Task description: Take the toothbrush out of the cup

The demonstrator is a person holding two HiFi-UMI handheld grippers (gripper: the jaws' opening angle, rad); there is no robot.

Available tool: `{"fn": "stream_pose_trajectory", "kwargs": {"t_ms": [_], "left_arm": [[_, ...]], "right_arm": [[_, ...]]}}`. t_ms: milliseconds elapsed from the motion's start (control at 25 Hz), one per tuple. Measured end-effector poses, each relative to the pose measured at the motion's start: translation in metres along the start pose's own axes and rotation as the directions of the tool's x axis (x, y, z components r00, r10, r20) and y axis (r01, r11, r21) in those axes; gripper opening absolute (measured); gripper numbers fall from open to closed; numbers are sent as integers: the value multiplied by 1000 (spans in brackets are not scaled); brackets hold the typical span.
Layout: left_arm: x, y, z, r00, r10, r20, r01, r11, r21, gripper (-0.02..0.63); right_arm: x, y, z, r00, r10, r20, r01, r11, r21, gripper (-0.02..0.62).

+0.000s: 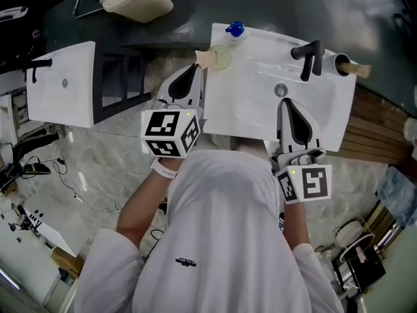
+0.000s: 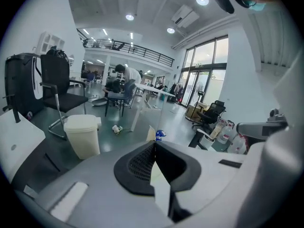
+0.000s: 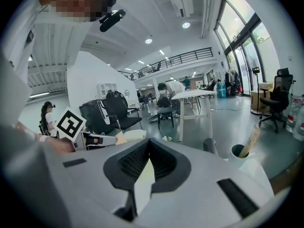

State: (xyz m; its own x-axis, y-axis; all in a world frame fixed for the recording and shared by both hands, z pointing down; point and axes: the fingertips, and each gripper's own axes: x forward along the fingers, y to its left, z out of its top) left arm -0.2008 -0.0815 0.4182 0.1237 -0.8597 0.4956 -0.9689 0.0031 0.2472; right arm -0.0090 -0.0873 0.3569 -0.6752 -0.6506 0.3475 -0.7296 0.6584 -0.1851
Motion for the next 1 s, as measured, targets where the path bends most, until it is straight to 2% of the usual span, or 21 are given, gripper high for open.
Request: {"fn": "stream_pose_trajectory", "kwargs": {"t_ms": [280, 600, 800, 1000], "left_arm": [[-30, -20, 30, 997, -42, 61, 39, 998, 42, 6], [-66, -67, 56, 981, -154, 119, 144, 985, 92, 6], [-77, -99, 60, 966, -233, 113, 217, 967, 132, 6], [-73, -127, 55, 953, -293, 80, 277, 946, 167, 6]], "right_arm": [[-23, -7, 22, 997, -42, 59, 43, 999, -17, 6], [-60, -19, 42, 983, -128, 133, 133, 991, -28, 6], [-97, -43, 49, 960, -223, 172, 228, 974, -12, 6], [-127, -68, 40, 936, -307, 173, 308, 951, 19, 6]]}}
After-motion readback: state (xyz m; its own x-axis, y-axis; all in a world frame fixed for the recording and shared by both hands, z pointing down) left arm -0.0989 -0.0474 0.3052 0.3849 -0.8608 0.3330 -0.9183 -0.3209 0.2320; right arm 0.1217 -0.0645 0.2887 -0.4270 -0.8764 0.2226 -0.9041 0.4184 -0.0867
